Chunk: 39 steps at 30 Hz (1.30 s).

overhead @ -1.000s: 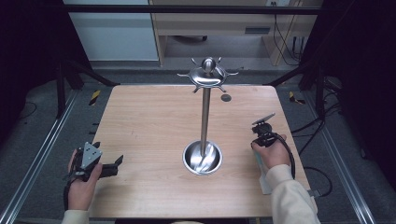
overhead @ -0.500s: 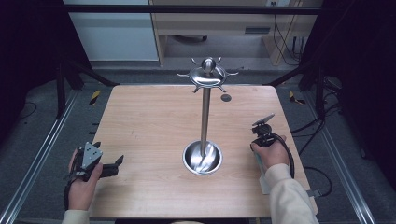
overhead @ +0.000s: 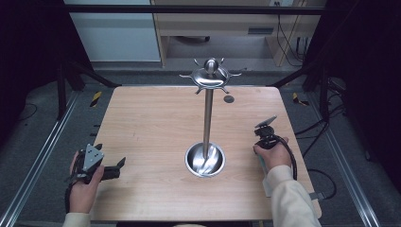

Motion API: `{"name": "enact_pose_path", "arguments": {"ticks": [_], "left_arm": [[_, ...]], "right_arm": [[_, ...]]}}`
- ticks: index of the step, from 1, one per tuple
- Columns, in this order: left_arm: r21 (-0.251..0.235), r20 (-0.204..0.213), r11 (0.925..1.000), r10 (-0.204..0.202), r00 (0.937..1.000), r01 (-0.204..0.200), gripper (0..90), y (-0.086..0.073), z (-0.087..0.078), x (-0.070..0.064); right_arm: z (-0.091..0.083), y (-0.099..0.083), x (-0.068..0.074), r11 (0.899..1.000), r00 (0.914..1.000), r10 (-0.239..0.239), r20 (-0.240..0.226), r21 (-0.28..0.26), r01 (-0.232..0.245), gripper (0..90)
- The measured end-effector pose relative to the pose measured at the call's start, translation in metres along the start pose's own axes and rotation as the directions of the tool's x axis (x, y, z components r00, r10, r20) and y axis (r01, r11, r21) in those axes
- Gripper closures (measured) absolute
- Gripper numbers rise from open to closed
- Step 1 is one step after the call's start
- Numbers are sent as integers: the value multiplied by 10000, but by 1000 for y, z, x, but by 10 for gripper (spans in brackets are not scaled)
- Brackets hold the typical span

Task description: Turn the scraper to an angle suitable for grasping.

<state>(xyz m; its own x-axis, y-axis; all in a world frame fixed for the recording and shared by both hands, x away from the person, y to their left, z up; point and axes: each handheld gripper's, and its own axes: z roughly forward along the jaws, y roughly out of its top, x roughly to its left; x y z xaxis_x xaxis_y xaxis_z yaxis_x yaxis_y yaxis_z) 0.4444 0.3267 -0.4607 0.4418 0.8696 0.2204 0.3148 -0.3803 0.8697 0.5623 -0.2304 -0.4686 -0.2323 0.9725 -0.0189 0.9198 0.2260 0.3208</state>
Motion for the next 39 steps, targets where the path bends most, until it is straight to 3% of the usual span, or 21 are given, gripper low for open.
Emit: {"name": "enact_pose_path", "arguments": {"ticks": [19,30,39], "left_arm": [[13,-31,10000,-24,10000,24,20,0,0,1],[47,-17,10000,-3,10000,3,20,0,0,1],[61,22,10000,18,10000,-18,20,0,1,1]], "right_arm": [[-3,0,-4,9995,9993,292,-251,-127,-295,740],[-28,-3,-5,9977,9986,119,-521,-656,-154,743],[-63,1,-1,9892,9986,-323,-426,-1441,258,743]]}}
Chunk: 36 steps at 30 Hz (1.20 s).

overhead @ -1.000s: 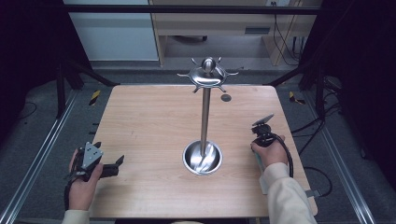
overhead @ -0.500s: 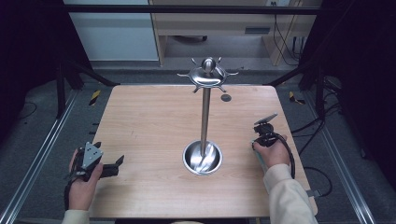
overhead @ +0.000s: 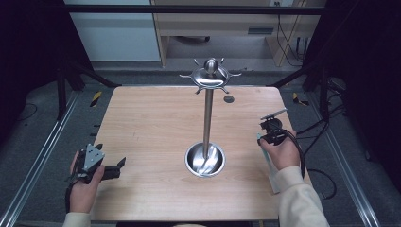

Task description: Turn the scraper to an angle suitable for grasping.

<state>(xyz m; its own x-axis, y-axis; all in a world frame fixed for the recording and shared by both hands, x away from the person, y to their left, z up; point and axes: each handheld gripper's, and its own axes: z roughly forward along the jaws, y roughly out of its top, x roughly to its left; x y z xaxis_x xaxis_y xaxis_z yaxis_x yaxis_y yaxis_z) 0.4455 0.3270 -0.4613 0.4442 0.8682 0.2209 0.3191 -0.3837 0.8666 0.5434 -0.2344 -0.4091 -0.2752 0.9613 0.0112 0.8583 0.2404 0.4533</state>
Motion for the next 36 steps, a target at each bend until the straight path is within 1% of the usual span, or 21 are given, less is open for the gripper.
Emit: {"name": "enact_pose_path", "arguments": {"ticks": [2,3,6,8,11,14,15,17,19,23,24,26,27,29,30,31,33,34,35,36], "left_arm": [[-41,-19,10000,-35,10000,35,20,0,-1,0],[-77,-25,10000,-58,10000,58,20,0,-1,1],[-108,-73,9998,-138,9999,137,20,0,-3,2],[-85,-87,9998,-156,9998,155,20,-1,-2,3],[-67,-130,9997,-217,9997,216,20,-1,-4,4],[-115,-230,9995,-291,9993,289,20,-1,-6,5],[-120,-289,9994,-341,9990,338,20,-2,-7,5],[-64,-365,9992,-387,9986,385,20,-3,-8,7],[-49,-445,9986,-529,9976,527,20,-5,-9,8],[-85,-519,9974,-713,9961,709,20,-6,-10,9],[-68,-513,9977,-683,9963,681,20,-6,-9,9],[-37,-456,9982,-594,9972,593,20,-5,-8,9],[-50,-441,9985,-552,9975,550,20,-5,-8,9],[-109,-397,9987,-500,9980,496,20,-3,-8,9],[-147,-370,9988,-478,9982,473,20,-2,-7,9],[-159,-360,9988,-461,9983,456,20,-2,-7,8],[-91,-319,9992,-396,9987,393,20,-2,-5,8],[-91,-319,9992,-396,9987,393,20,-2,-5,8],[-86,-324,9992,-397,9987,395,20,-2,-5,8],[-83,-317,9992,-397,9987,395,20,-2,-5,8]], "right_arm": [[-11,4,1,9994,9999,-159,28,-314,160,743],[-17,6,0,9985,9998,-216,-55,-509,213,743],[-36,12,-6,9929,9993,-152,-354,-1183,109,743],[-46,16,-10,9889,9990,-91,-429,-1485,26,743],[-61,20,-15,9780,9979,-139,-630,-2085,4,743],[-72,23,-16,9683,9972,-222,-716,-2496,36,743],[-75,25,-15,9646,9971,-317,-693,-2636,123,743],[-80,27,-14,9571,9966,-422,-713,-2892,198,743],[-85,29,-11,9503,9960,-507,-738,-3104,253,743],[-92,31,-6,9303,9946,-622,-834,-3656,275,743],[-93,31,-4,9254,9943,-638,-852,-3779,270,742],[-96,33,-1,9208,9937,-748,-830,-3883,369,743],[-99,32,1,9142,9936,-814,-779,-4030,433,742],[-102,30,5,9078,9910,-967,-929,-4165,496,742],[-103,29,8,9056,9889,-991,-1107,-4218,435,742],[-105,28,10,9025,9879,-1013,-1174,-4288,415,742],[-109,26,13,8932,9874,-1129,-1110,-4466,519,742],[-109,26,13,8932,9874,-1129,-1110,-4466,519,742],[-114,24,18,8828,9853,-1288,-1124,-4656,623,742],[-116,24,20,8797,9847,-1328,-1128,-4711,647,742]]}}
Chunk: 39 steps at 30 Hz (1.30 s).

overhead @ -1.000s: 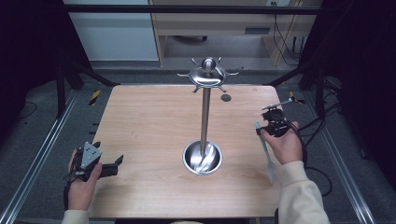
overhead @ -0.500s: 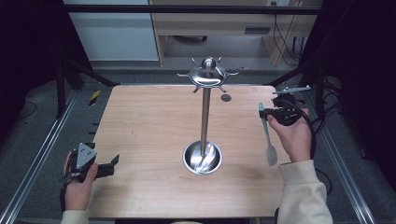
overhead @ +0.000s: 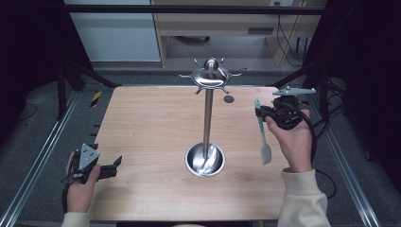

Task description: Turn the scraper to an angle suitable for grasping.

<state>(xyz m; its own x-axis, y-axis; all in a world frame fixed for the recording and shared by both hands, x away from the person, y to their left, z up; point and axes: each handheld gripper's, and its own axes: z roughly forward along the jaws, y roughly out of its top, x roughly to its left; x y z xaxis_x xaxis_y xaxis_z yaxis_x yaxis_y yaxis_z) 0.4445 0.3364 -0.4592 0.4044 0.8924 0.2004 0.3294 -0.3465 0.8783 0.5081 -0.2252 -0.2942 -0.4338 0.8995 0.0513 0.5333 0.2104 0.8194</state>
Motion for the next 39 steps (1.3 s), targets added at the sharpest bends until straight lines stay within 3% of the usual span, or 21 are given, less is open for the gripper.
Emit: {"name": "enact_pose_path", "arguments": {"ticks": [15,39], "left_arm": [[-83,25,10000,-40,10000,40,20,0,-1,0],[-73,58,9999,-95,9999,96,20,0,-1,1]], "right_arm": [[-33,10,24,9905,9975,-667,-229,-1223,634,741],[-64,18,43,9636,9900,-1289,-572,-2431,1114,741]]}}
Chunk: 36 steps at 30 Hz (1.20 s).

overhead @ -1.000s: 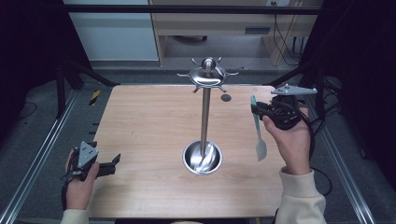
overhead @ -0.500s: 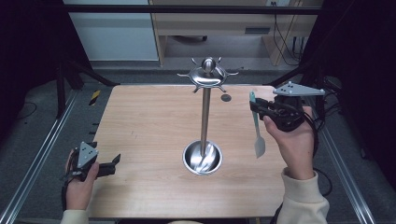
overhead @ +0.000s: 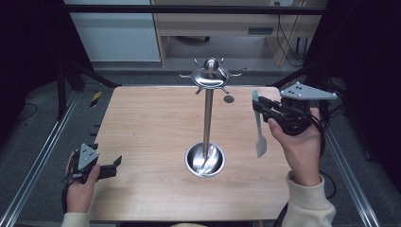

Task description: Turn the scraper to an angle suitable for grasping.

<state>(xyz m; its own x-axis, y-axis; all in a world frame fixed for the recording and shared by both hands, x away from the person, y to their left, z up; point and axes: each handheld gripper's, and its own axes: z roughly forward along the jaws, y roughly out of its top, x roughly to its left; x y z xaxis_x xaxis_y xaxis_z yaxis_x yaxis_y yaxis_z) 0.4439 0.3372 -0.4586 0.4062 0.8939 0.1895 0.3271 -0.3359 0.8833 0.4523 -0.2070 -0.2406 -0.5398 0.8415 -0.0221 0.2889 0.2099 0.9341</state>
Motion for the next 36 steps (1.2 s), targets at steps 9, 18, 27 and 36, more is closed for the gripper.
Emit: {"name": "enact_pose_path", "arguments": {"ticks": [9,18,27,36], "left_arm": [[-6,43,10000,26,10000,-26,21,0,0,-1],[3,105,10000,78,9999,-78,21,1,2,-2],[32,112,9999,111,9999,-112,22,1,2,-2],[45,112,9999,110,9999,-111,22,1,2,-2]], "right_arm": [[-12,6,8,9983,9995,-287,-124,-520,280,741],[-25,10,14,9939,9987,-485,-160,-1004,466,741],[-33,15,24,9868,9960,-807,-388,-1441,744,740],[-40,18,29,9824,9935,-793,-821,-1756,639,741]]}}
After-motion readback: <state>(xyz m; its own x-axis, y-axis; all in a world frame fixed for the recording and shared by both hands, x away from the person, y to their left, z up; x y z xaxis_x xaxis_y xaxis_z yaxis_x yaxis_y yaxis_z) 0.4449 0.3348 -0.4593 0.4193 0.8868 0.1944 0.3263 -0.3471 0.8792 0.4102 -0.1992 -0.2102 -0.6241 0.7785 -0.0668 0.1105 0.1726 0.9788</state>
